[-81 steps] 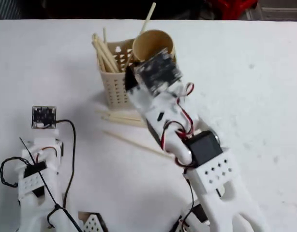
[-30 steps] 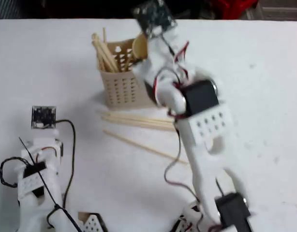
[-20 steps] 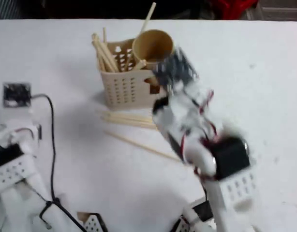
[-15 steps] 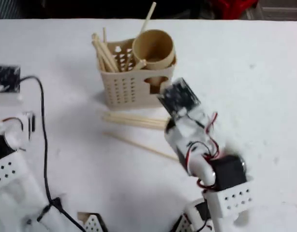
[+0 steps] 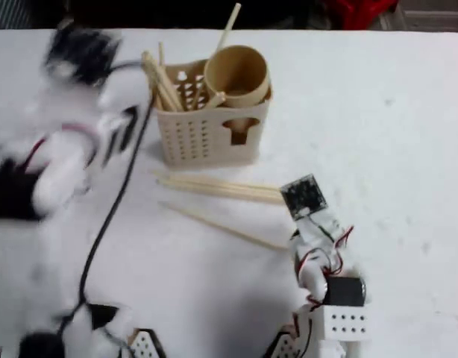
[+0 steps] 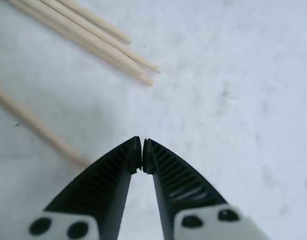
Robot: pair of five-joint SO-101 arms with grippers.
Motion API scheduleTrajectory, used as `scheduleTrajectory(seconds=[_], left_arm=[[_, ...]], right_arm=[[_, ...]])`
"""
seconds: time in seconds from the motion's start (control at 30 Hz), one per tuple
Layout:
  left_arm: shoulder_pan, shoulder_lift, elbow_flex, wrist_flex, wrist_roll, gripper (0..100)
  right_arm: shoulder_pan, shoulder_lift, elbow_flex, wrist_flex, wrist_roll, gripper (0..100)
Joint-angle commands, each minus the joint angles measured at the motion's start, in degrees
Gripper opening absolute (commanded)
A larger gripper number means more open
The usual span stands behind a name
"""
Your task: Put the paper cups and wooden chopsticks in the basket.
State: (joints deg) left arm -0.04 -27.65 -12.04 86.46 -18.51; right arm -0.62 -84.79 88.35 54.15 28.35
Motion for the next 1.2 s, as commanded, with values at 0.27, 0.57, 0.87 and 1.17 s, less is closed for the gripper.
scheduleTrajectory(seconds=[0.27, 0.57, 0.87, 1.17], left_arm=[[9.01, 46.64, -54.24, 0.44, 1.49, 21], [14.99, 69.41, -76.57, -5.19, 1.58, 20], [12.44, 76.53, -80.62, -11.60, 12.31, 20], [12.09, 81.27, -81.05, -12.22, 13.10, 19]], right_arm=[[0.40, -18.42, 8.53, 1.19, 0.53, 2.0], [0.48, -18.33, 8.53, 0.75, 0.53, 2.0], [0.48, -18.33, 8.53, 0.92, 0.53, 1.9], [0.48, -18.33, 8.53, 0.92, 0.53, 1.9]])
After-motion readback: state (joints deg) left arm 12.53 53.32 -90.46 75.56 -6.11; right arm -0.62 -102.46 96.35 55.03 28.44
